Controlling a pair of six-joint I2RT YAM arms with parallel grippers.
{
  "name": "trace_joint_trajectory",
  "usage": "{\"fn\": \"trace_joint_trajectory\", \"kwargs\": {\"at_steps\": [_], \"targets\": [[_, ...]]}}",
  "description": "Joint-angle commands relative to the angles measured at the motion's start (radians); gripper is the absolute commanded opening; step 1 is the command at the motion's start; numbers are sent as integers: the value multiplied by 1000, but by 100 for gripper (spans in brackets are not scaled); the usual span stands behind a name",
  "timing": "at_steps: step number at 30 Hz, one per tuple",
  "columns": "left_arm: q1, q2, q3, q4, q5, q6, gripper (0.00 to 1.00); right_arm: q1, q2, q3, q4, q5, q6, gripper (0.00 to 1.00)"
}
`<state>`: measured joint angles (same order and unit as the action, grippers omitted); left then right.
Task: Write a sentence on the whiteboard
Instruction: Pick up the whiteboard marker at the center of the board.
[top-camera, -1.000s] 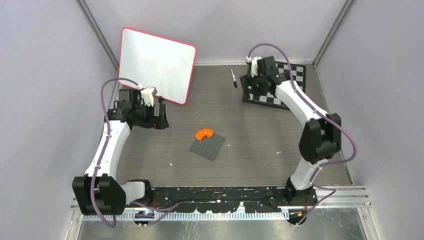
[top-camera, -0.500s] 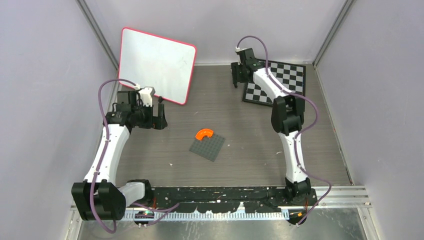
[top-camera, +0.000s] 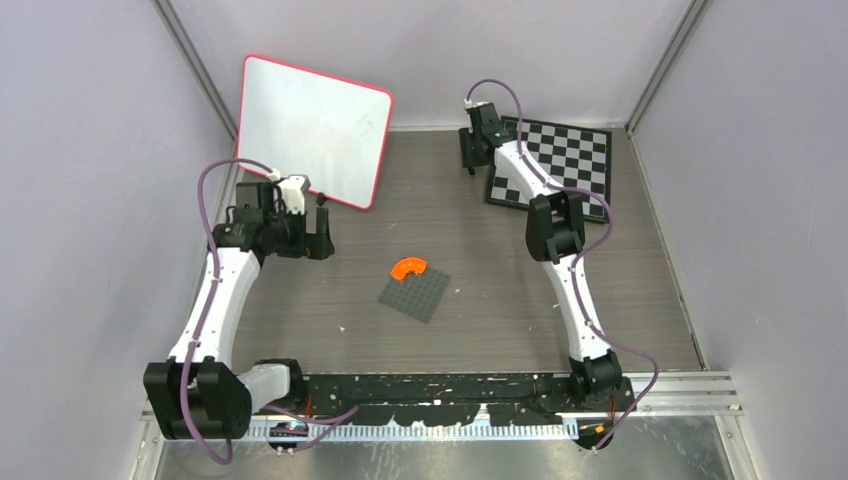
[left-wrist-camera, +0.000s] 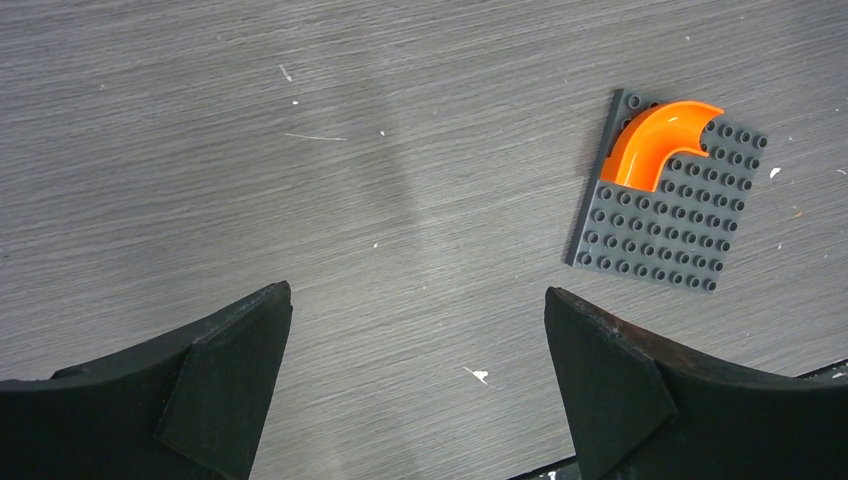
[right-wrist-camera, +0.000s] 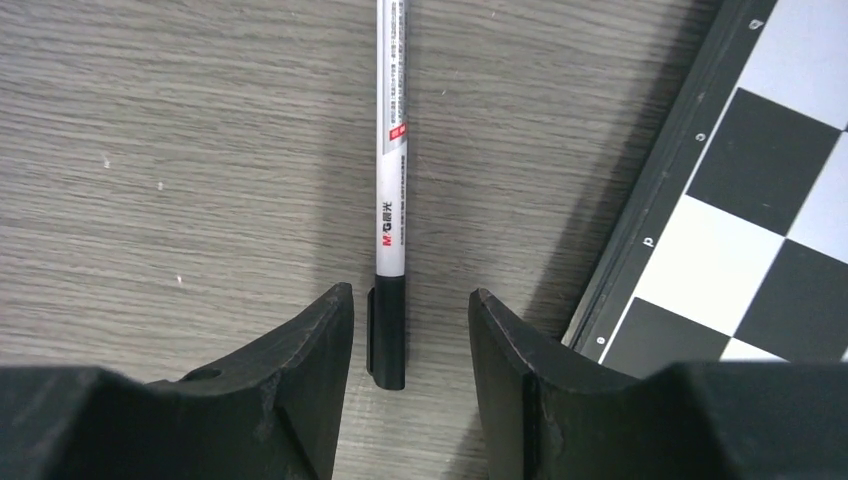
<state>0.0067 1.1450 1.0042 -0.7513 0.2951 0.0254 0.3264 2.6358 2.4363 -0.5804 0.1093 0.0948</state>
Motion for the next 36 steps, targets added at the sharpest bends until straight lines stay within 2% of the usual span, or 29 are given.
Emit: {"fn": "trace_joint_trajectory", "kwargs": {"at_steps": [1, 9, 11, 13, 17, 23, 30, 36], "targets": [[2, 11, 1, 39, -12, -7, 100, 15, 20, 53, 18, 18, -27, 50], [2, 8, 10, 37, -10, -6, 100, 36, 43, 46, -54, 0, -75, 39], [2, 2, 12, 35, -11, -6, 100, 49, 46, 47, -88, 5, -88, 31], [2, -7, 13, 30, -13, -5, 100, 57, 39, 45, -123, 6, -89, 16], [2, -20, 12, 24, -10, -1, 100, 58, -39, 18, -169, 0, -72, 1], [2, 3, 17, 48, -45, 26, 100, 58, -301, -185, -185, -62, -52, 0], [2, 136, 11, 230, -138, 72, 100, 57, -690, -537, -240, -219, -67, 0], [20, 317, 86, 358, -76, 119, 84, 36, -992, -763, -347, -264, -89, 0]]}}
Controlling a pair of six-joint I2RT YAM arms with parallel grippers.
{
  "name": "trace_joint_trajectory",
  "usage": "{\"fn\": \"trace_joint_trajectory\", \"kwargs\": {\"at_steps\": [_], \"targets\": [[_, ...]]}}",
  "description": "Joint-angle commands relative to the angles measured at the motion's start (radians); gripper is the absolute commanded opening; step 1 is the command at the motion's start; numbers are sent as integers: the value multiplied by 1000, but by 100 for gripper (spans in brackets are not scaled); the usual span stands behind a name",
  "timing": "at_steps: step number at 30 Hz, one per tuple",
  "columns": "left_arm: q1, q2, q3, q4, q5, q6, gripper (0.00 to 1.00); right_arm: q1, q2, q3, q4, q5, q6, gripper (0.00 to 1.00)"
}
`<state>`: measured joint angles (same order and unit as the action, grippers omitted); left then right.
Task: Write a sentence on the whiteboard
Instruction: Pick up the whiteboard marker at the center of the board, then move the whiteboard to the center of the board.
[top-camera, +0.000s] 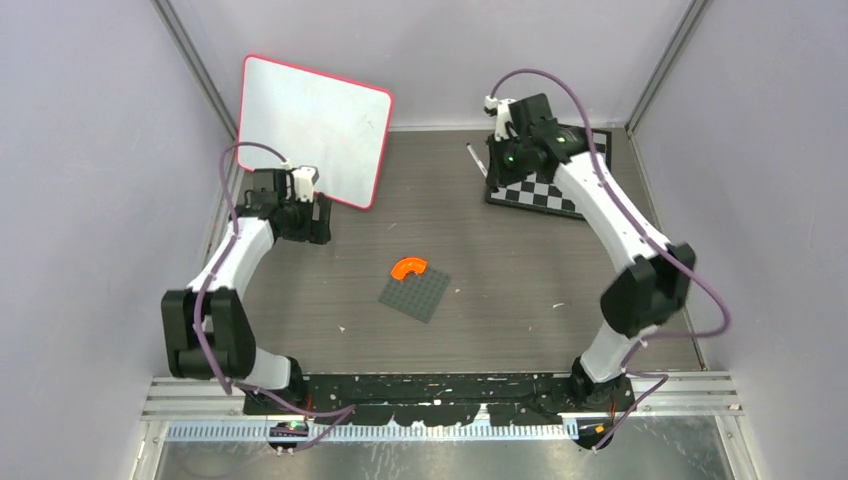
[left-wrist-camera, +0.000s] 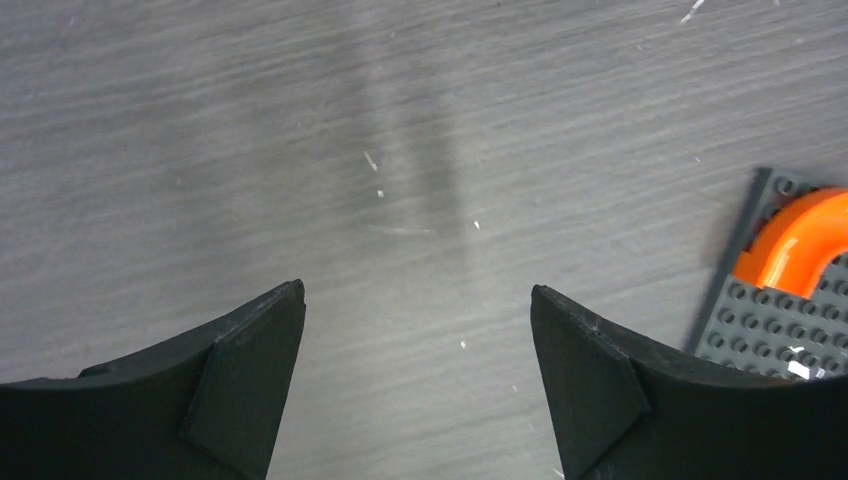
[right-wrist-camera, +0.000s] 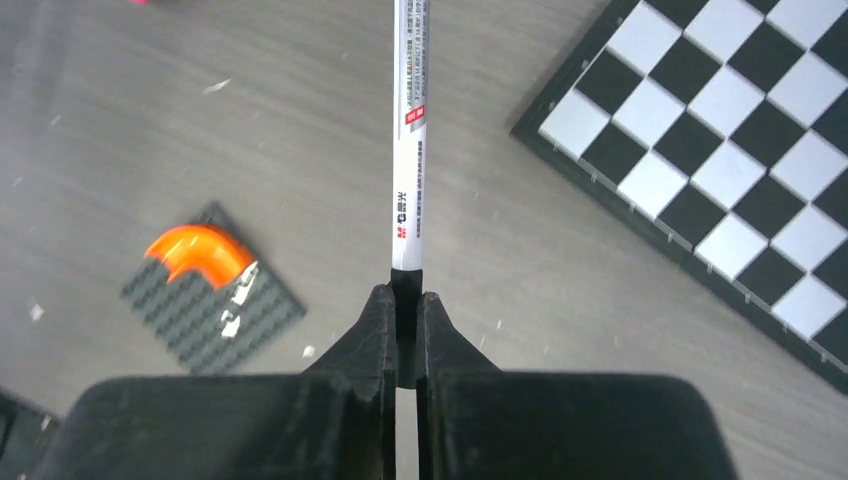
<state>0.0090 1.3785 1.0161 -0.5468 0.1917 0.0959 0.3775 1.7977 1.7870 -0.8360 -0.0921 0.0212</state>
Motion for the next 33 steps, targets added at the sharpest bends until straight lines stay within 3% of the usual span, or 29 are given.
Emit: {"fn": "trace_joint_trajectory", "kwargs": {"at_steps": [1, 10, 14, 27, 33], "targets": [[24, 116, 86, 177, 41, 51, 80, -23, -204, -151, -106, -66, -16, 0], [49, 336, 134, 389, 151, 183, 58, -247, -539, -392, -205, -117, -36, 0], [54, 415, 185, 403, 190, 223, 57, -331, -626, -421, -241, -126, -68, 0], [64, 640, 448, 309, 153, 262, 54, -352, -650, -379, -282, -120, -62, 0], [61, 663, 480, 267, 157, 271, 50, -361, -643, -367, -291, -109, -78, 0]]}}
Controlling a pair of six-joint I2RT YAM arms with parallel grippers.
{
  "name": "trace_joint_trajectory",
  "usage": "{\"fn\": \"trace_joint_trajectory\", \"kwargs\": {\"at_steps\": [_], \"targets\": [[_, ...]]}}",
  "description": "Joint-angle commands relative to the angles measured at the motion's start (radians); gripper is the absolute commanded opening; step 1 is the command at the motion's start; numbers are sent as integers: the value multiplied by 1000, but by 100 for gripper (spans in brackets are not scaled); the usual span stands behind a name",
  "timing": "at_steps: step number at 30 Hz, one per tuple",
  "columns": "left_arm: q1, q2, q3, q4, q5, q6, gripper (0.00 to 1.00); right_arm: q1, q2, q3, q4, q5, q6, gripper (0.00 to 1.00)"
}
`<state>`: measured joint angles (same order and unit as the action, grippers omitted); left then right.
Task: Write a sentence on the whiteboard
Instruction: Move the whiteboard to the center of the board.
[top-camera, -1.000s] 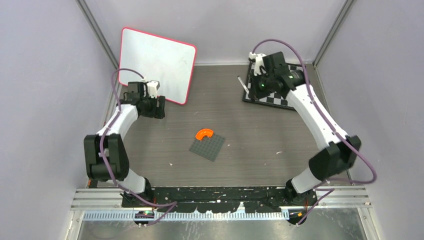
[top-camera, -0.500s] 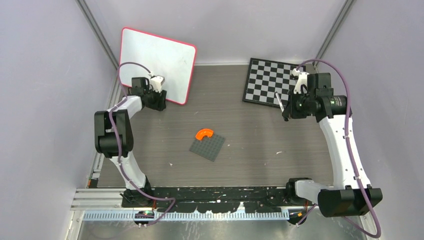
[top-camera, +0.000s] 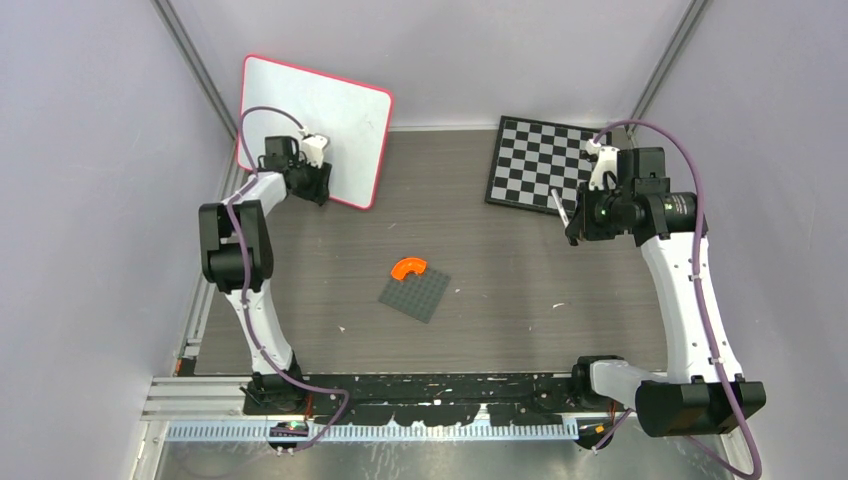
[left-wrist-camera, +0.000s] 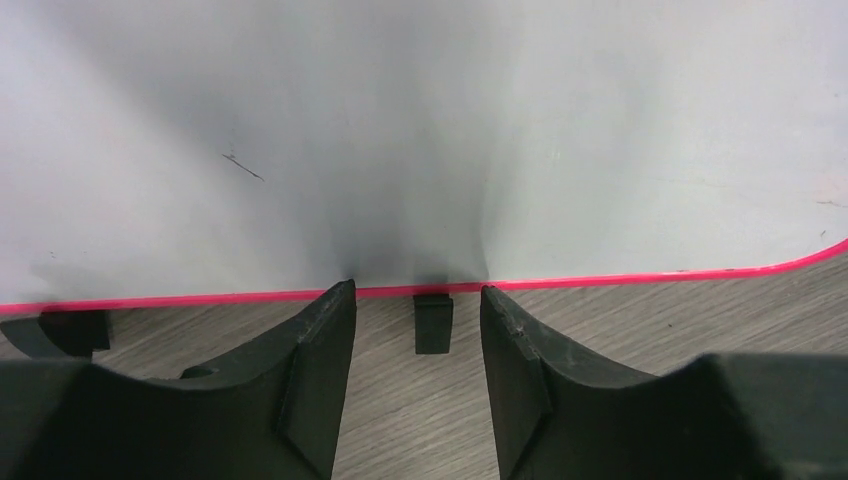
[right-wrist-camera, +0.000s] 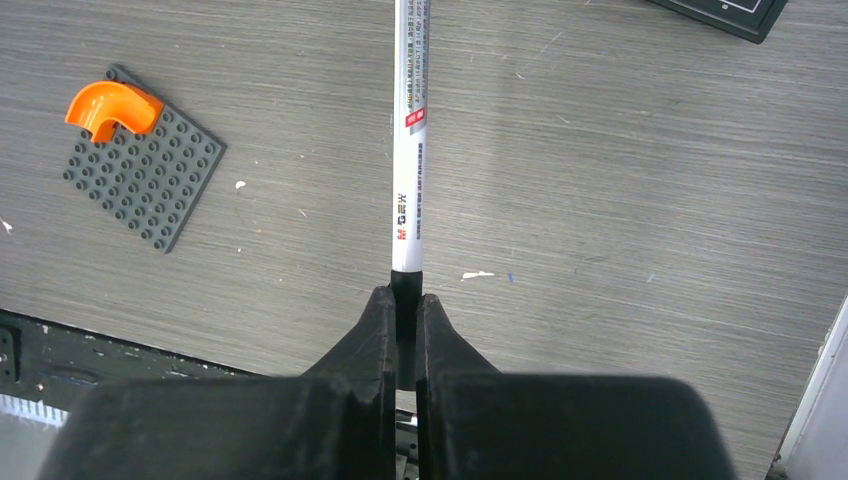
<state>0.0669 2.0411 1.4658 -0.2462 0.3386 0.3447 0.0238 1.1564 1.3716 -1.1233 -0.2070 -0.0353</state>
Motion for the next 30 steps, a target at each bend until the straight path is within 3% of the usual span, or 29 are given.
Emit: {"fn": "trace_joint_trajectory", "kwargs": {"at_steps": [1, 17, 23, 27, 30], "targets": [[3, 2, 32, -41, 9, 26, 50, -9, 1, 51, -5, 9, -25, 0], [-18, 75, 148, -181, -8, 47, 35, -39, 25, 76, -5, -3, -38, 0], [-55, 44, 99, -169, -28, 68, 22, -46, 19, 74, -5, -2, -44, 0], [-95, 26, 79, -169, -33, 66, 0, -51, 12, 68, -6, -6, -50, 0], [-133, 13, 69, -174, -55, 64, 0, -54, 2, 62, -4, -5, -58, 0]]}}
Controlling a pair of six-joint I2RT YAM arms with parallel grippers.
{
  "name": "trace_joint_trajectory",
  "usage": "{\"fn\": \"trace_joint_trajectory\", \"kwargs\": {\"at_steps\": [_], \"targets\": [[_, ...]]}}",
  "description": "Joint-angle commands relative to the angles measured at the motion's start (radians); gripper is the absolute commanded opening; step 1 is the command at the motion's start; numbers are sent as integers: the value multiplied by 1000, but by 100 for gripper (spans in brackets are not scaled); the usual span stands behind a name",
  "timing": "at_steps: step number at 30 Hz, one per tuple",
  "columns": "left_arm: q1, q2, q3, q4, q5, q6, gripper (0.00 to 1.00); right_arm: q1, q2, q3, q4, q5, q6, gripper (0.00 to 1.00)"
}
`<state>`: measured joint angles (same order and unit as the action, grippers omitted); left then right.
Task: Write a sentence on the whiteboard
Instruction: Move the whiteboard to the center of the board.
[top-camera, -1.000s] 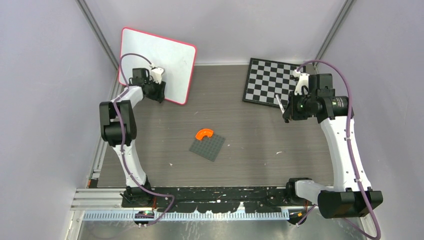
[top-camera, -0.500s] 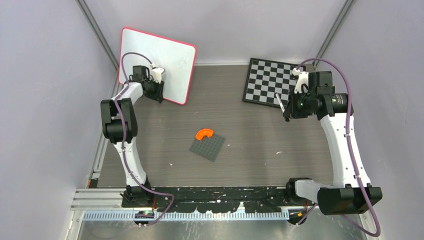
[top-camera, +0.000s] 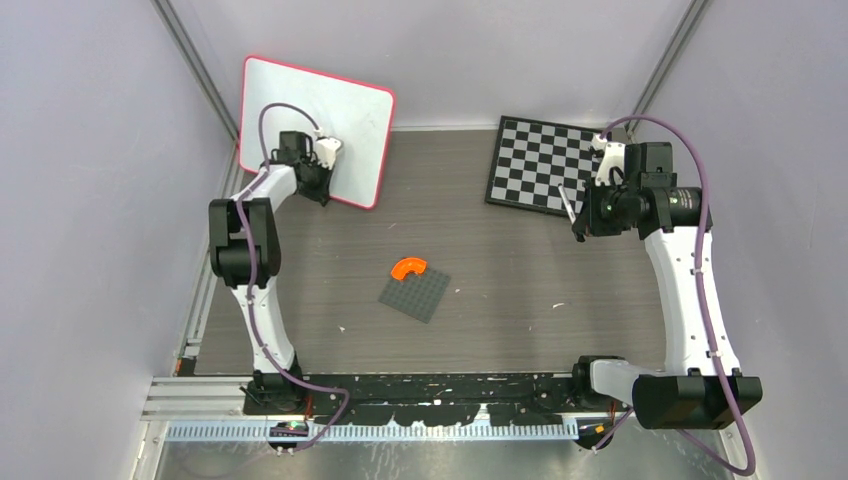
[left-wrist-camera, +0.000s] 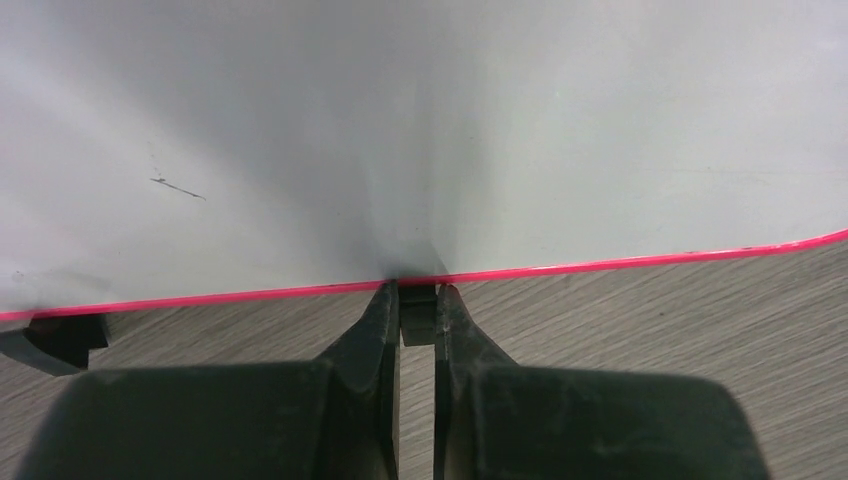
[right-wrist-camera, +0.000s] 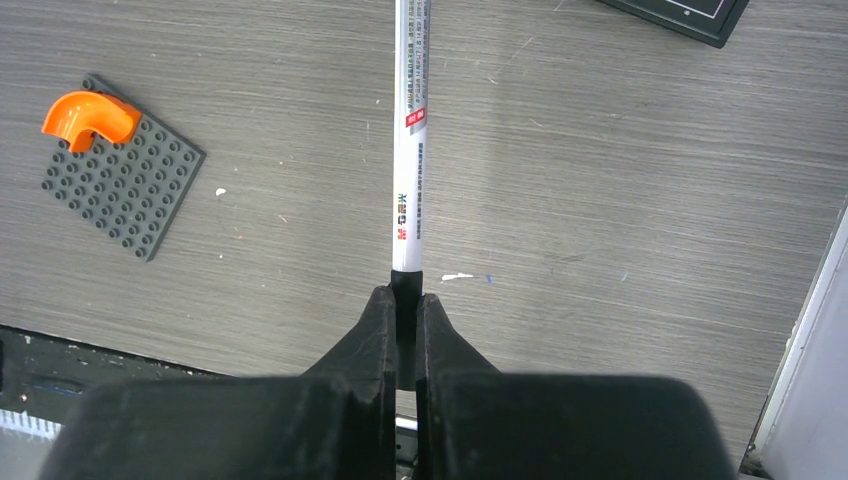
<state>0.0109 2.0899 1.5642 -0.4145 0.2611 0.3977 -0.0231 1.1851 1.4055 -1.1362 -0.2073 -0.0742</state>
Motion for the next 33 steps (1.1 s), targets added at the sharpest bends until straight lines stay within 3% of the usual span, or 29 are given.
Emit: {"fn": "trace_joint_trajectory", "kwargs": {"at_steps": [1, 11, 18, 33], "targets": [[-92, -43, -34, -8, 16, 10, 0, -9, -30, 26, 7, -4, -21, 0], [-290, -90, -72, -10, -78, -86, 0, -33, -67, 0, -3, -17, -39, 0], [-486, -93, -82, -13, -167, -236, 0, -80, -82, 0, -18, -19, -53, 0], [-793, -8, 33, -47, -273, -536, 0, -157, -96, 12, -44, -32, -80, 0]]}}
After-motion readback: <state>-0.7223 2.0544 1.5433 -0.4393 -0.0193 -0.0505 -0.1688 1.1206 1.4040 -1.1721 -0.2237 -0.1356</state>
